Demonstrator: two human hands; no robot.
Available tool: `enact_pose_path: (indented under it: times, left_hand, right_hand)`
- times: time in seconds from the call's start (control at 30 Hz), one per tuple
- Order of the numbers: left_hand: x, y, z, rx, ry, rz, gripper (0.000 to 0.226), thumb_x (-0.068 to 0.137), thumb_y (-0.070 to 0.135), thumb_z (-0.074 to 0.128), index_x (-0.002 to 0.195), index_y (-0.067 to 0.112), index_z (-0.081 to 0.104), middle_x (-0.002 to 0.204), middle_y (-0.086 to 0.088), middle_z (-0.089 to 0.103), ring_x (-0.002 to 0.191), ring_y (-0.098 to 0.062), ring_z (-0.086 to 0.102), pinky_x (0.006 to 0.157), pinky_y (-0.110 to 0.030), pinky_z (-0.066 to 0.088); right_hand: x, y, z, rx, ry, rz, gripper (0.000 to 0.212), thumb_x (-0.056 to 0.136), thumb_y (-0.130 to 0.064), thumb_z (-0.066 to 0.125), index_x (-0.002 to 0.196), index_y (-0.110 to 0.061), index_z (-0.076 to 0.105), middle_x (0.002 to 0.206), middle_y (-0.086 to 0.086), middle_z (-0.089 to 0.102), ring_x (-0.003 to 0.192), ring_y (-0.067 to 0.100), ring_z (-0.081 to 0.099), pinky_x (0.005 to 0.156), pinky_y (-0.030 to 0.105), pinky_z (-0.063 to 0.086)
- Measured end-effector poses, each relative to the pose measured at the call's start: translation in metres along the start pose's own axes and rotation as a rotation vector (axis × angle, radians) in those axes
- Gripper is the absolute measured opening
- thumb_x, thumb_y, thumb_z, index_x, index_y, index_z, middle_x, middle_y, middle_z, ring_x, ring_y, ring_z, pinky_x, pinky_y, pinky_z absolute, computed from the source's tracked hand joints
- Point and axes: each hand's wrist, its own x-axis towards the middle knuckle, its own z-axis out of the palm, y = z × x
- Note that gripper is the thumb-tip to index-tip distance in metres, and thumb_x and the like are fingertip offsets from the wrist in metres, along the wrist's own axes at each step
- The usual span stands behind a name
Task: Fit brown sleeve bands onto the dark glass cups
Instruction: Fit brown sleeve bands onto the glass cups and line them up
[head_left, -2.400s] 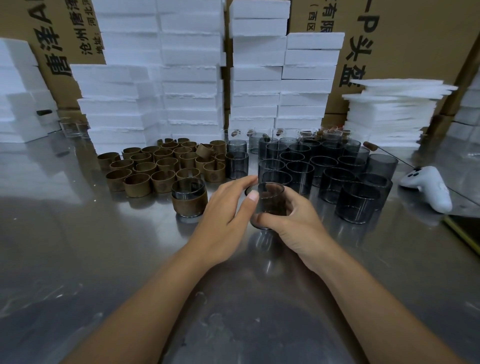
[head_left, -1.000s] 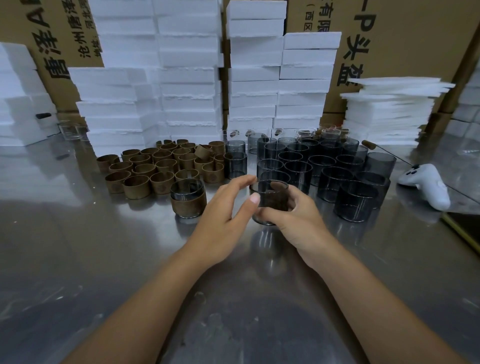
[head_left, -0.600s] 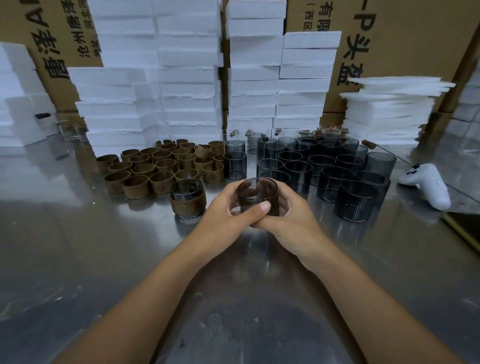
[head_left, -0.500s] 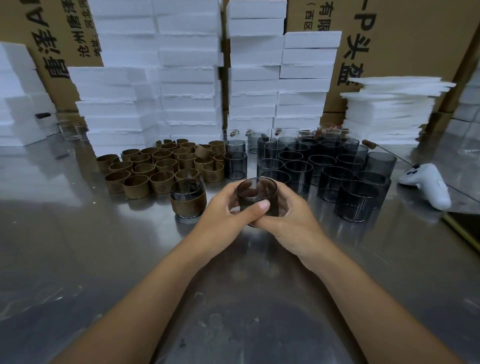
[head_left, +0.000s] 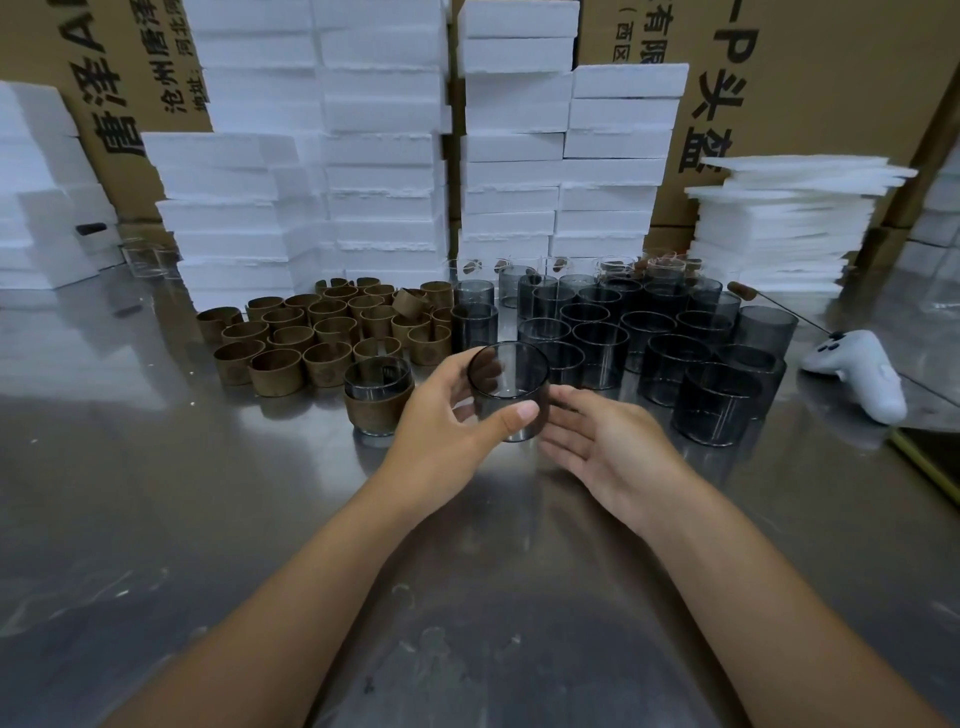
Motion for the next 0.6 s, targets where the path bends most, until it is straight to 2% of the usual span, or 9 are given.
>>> enact_pose_path:
  times: [0.1, 0.2, 0.27, 0.4, 0.5, 0.6]
  left_hand:
    - [-0.003, 0.002, 0.002, 0.022, -0.041, -0.005, 0.05, 0.06, 0.045, 0.072, 0.107, 0.039, 0.055, 0.113, 0.016, 0.064, 0.11, 0.004, 0.057, 0.1, -0.022, 0.043]
    - [-0.004, 0.003, 0.002, 0.052, -0.059, 0.011, 0.04, 0.069, 0.035, 0.075, 0.102, 0.042, 0.054, 0.105, 0.023, 0.063, 0.102, 0.017, 0.055, 0.085, -0.003, 0.04]
    - [-0.005, 0.005, 0.001, 0.046, -0.06, 0.015, 0.038, 0.073, 0.027, 0.075, 0.101, 0.042, 0.054, 0.102, 0.024, 0.062, 0.099, 0.021, 0.054, 0.079, 0.002, 0.038]
    - [-0.006, 0.007, 0.001, -0.027, -0.058, 0.011, 0.039, 0.068, 0.035, 0.072, 0.104, 0.038, 0.056, 0.101, 0.022, 0.065, 0.1, 0.014, 0.058, 0.083, -0.002, 0.041]
    - [-0.006, 0.007, 0.002, -0.081, -0.066, 0.001, 0.058, 0.064, 0.043, 0.068, 0.119, 0.028, 0.056, 0.111, 0.015, 0.066, 0.109, 0.004, 0.059, 0.096, -0.013, 0.044]
    - [-0.006, 0.008, 0.002, -0.11, -0.075, 0.008, 0.068, 0.066, 0.042, 0.069, 0.128, 0.019, 0.053, 0.118, 0.009, 0.065, 0.113, 0.0, 0.058, 0.1, -0.018, 0.043]
  right_hand:
    - [-0.001, 0.001, 0.001, 0.066, -0.033, 0.027, 0.016, 0.096, -0.017, 0.054, 0.091, -0.006, 0.065, 0.077, 0.006, 0.075, 0.073, 0.013, 0.072, 0.07, 0.025, 0.056]
    - [-0.003, -0.001, 0.003, 0.132, -0.099, 0.064, 0.021, 0.098, -0.017, 0.05, 0.101, 0.0, 0.062, 0.081, 0.009, 0.074, 0.071, 0.016, 0.072, 0.067, 0.026, 0.06]
    - [-0.004, -0.001, 0.005, 0.151, -0.133, 0.094, 0.023, 0.099, -0.019, 0.047, 0.111, -0.003, 0.059, 0.084, 0.01, 0.072, 0.074, 0.018, 0.07, 0.072, 0.029, 0.057]
    - [-0.008, -0.002, 0.009, 0.142, -0.2, 0.147, 0.031, 0.101, -0.029, 0.041, 0.117, -0.01, 0.059, 0.082, 0.004, 0.07, 0.079, 0.017, 0.066, 0.085, 0.033, 0.048]
    - [-0.01, -0.004, 0.011, 0.117, -0.254, 0.166, 0.037, 0.1, -0.039, 0.036, 0.116, -0.017, 0.061, 0.087, -0.001, 0.068, 0.088, 0.015, 0.063, 0.101, 0.041, 0.04]
    - [-0.011, -0.003, 0.012, 0.119, -0.319, 0.191, 0.044, 0.099, -0.047, 0.032, 0.117, -0.021, 0.062, 0.091, -0.005, 0.071, 0.096, 0.012, 0.063, 0.096, 0.041, 0.042]
